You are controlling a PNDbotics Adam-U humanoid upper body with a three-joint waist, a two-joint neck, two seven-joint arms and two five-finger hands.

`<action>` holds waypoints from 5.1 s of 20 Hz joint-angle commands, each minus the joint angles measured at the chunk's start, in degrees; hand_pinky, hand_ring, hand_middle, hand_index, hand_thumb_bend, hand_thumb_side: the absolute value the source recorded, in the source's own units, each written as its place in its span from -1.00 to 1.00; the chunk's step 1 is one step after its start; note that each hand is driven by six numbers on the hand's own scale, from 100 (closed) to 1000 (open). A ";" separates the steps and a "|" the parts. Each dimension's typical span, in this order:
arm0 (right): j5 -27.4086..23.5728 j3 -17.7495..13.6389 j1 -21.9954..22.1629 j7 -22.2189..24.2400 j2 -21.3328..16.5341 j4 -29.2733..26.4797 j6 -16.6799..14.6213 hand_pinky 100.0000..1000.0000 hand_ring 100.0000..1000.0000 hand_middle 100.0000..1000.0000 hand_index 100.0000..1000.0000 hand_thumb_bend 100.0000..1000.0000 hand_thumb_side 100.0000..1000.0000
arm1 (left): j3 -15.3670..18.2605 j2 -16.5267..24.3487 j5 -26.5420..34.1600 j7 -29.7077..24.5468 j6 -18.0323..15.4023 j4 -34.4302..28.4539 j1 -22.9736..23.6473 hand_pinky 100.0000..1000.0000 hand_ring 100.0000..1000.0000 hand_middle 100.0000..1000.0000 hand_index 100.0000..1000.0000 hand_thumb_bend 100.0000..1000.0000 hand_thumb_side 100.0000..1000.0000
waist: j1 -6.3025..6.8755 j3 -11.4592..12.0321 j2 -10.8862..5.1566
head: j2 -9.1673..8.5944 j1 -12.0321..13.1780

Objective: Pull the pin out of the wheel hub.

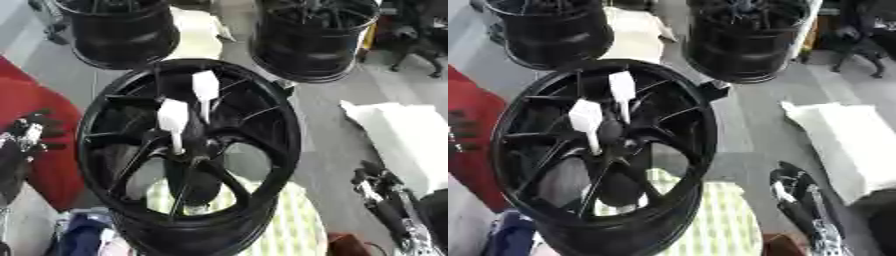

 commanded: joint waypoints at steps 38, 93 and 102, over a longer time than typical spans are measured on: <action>0.67 0.09 0.61 0.43 -1.99 -0.55 0.07 0.30 0.31 0.33 0.62 -0.79 -0.20 | -27.29 48.71 6.30 -22.70 -30.67 13.38 -32.07 0.49 0.49 0.46 0.72 -0.76 0.17 | 1.58 -1.69 -2.69 | -0.14 -0.24; 0.56 0.26 1.17 0.38 -2.12 -0.21 0.22 0.29 0.30 0.33 0.61 -0.78 -0.21 | -56.95 30.20 -20.73 -31.62 -52.51 30.39 -46.47 0.41 0.30 0.28 0.68 -0.62 -0.28 | 1.54 -3.00 -3.59 | -0.14 0.46; 0.60 0.30 1.11 0.38 -2.14 -0.16 0.29 0.29 0.30 0.33 0.61 -0.79 -0.21 | -56.71 30.33 -15.14 -31.62 -49.20 28.97 -46.57 0.24 -0.02 -0.13 0.32 -1.00 -0.31 | 1.56 -3.06 -3.61 | -0.14 0.56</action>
